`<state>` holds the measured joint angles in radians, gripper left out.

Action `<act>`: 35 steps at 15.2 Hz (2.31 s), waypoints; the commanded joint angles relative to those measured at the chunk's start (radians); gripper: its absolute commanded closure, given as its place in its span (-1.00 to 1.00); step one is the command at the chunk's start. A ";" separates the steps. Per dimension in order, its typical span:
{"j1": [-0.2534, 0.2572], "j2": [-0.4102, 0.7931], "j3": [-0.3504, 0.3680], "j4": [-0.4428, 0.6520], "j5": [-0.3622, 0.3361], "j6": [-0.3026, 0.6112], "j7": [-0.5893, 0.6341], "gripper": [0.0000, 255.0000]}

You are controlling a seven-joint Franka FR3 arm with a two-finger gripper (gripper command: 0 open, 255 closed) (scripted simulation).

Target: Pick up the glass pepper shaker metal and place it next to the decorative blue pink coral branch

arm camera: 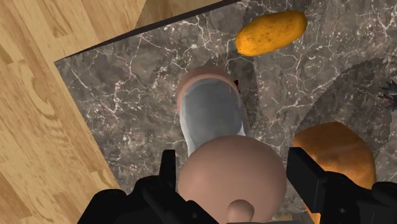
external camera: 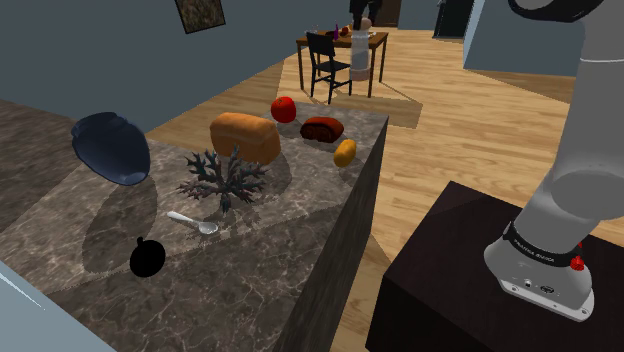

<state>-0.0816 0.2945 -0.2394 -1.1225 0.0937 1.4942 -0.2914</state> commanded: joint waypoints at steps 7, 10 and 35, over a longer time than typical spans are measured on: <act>0.141 -0.125 0.065 -0.168 -0.057 0.051 0.188 1.00; 0.185 -0.150 0.093 -0.201 -0.072 0.060 0.259 1.00; 0.541 0.069 0.314 0.121 -0.167 -0.055 0.813 1.00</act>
<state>0.4457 0.3498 0.0689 -1.0197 -0.0696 1.4443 0.5036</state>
